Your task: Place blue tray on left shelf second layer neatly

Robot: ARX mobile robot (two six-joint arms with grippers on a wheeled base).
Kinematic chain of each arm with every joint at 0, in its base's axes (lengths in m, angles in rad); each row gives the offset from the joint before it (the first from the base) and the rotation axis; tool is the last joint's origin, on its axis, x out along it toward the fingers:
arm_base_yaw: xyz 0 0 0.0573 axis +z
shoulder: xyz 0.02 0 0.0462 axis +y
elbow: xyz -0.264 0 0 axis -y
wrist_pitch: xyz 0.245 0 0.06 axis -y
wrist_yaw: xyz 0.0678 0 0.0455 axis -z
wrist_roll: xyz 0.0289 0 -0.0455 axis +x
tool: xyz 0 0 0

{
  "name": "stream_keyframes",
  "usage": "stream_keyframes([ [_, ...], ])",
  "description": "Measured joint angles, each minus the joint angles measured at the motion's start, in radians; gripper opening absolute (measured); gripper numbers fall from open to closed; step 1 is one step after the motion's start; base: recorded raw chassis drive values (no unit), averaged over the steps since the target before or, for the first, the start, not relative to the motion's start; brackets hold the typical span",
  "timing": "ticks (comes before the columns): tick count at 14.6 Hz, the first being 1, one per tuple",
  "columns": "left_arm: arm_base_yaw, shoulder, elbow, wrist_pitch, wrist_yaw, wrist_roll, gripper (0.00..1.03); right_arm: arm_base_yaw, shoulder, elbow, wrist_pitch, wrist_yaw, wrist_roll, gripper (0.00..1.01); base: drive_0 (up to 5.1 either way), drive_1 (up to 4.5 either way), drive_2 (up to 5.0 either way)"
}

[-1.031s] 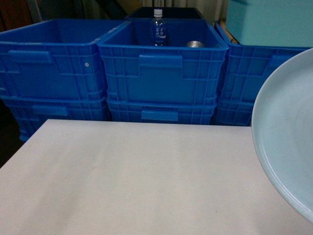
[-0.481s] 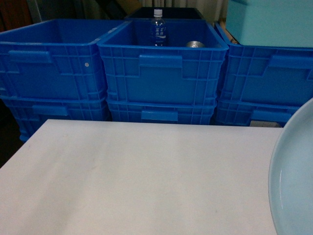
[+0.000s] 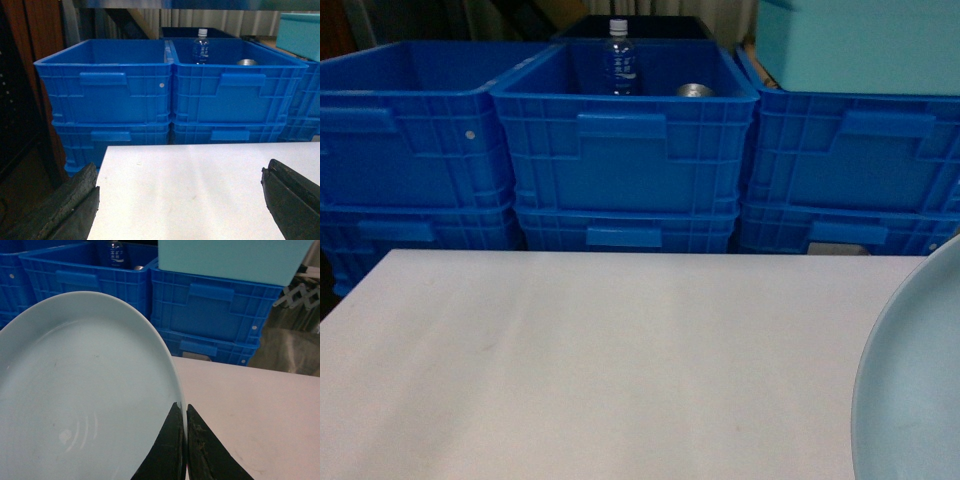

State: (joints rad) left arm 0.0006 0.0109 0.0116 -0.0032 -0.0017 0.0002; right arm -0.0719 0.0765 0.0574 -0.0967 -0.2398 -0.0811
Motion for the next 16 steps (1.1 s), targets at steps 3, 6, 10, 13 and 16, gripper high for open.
stream_keyframes([
  [3, 0.0, 0.0, 0.0, 0.0, 0.001, 0.0, 0.98, 0.0, 0.0, 0.0, 0.0, 0.0, 0.0, 0.02, -1.8, -1.81, -1.8],
  [6, -0.001, 0.0, 0.0, 0.0, 0.001, 0.0, 0.98, 0.0, 0.0, 0.0, 0.0, 0.0, 0.0, 0.02, -1.7, -1.67, -1.7],
  [10, -0.001, 0.0, 0.0, 0.0, 0.001, 0.0, 0.98, 0.0, 0.0, 0.0, 0.0, 0.0, -0.001, 0.02, -1.6, -1.58, -1.6],
  [13, -0.001, 0.0, 0.0, 0.0, 0.001, 0.0, 0.98, 0.0, 0.0, 0.0, 0.0, 0.0, -0.002, 0.02, -1.6, -1.56, -1.6],
  [16, -0.001, 0.0, 0.0, 0.0, 0.001, 0.0, 0.98, 0.0, 0.0, 0.0, 0.0, 0.0, -0.002, 0.02, -1.7, -1.67, -1.7],
])
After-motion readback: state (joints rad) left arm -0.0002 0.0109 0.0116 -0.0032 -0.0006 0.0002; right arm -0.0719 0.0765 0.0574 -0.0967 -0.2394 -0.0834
